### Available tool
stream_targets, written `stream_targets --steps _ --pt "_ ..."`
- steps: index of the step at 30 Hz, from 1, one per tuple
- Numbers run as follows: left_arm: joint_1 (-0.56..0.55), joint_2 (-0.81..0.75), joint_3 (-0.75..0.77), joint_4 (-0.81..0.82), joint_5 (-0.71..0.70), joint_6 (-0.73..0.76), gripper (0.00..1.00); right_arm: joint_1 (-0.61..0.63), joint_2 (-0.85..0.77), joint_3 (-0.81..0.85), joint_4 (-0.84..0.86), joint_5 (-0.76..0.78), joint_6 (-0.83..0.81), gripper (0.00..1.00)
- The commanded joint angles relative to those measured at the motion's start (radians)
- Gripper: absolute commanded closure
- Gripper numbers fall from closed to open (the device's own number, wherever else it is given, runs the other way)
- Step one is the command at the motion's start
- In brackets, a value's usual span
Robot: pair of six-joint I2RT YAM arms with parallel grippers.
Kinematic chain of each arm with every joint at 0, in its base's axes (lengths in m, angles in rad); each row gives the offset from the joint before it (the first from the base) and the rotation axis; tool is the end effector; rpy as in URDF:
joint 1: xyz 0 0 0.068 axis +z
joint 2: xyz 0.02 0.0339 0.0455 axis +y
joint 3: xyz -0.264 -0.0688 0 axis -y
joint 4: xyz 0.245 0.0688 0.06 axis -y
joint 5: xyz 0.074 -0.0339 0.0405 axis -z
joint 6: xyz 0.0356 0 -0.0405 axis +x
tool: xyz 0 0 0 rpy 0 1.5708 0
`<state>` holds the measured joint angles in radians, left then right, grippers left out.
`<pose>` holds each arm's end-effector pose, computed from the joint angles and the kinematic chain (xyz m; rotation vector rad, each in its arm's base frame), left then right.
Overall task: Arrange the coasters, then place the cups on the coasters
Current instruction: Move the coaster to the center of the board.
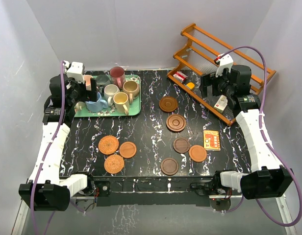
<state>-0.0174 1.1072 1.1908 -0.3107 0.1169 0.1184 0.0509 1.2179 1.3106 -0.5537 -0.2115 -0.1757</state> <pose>0.2475 -0.0085 0.4053 0.2051 1.7847 -0.0328 0.2639 0.0209 0.3953 -0.3603 1.9911 0.1358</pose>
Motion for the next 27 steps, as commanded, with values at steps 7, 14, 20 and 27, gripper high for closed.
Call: stream_targets --steps 7,14,20,27 --pt "-0.008 -0.05 -0.003 0.055 -0.006 -0.015 0.01 0.011 -0.048 -0.013 0.092 0.01 0.013 0.02" --pt "-0.008 -0.059 -0.001 0.063 -0.028 0.0 0.01 0.021 -0.037 -0.009 0.106 0.015 0.021 0.02" --pt "-0.009 -0.051 -0.006 0.034 0.003 0.065 0.01 0.032 -0.025 -0.017 0.121 0.041 0.015 0.01" --pt "-0.01 -0.023 -0.056 0.002 0.142 0.154 0.01 0.034 -0.011 -0.081 0.21 0.049 -0.027 0.02"
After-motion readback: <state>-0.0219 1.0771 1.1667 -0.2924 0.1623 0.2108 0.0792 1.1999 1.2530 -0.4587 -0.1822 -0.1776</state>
